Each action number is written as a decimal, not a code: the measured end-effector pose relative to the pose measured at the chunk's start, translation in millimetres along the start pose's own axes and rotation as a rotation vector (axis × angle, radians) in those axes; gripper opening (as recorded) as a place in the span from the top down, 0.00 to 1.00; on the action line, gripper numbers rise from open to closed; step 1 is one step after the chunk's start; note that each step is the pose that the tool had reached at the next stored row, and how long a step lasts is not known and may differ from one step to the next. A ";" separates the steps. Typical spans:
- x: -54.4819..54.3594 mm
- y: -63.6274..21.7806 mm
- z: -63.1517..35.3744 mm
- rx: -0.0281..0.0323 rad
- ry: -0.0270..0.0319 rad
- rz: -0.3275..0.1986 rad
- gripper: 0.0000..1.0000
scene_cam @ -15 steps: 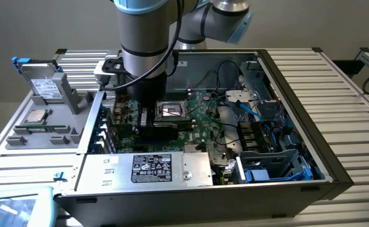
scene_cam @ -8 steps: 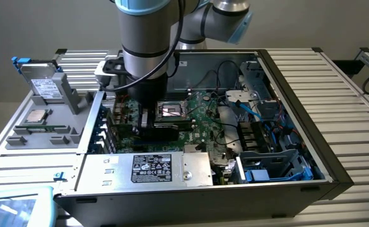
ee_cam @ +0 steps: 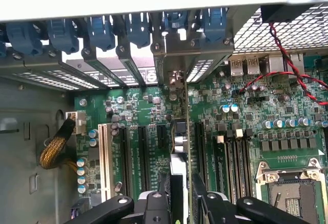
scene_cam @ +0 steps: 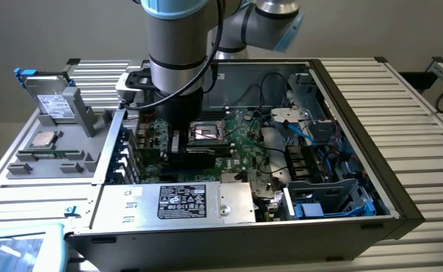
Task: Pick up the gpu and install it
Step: 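Insert the gpu into the slot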
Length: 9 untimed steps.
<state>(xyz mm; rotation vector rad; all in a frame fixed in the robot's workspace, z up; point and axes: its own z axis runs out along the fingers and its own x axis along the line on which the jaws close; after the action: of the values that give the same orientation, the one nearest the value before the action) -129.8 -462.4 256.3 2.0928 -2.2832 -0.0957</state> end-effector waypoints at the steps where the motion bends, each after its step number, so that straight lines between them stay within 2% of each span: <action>1: 0.0 -0.1 0.0 -0.0002 -0.0013 0.000 0.72; 7: 0.0 0.1 0.0 -0.0021 -0.0163 -0.001 0.72; 9: 0.0 0.0 0.1 -0.0046 -0.0246 -0.002 0.72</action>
<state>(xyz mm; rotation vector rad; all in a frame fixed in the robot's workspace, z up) -129.9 -462.5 256.2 2.1030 -2.2929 -0.1274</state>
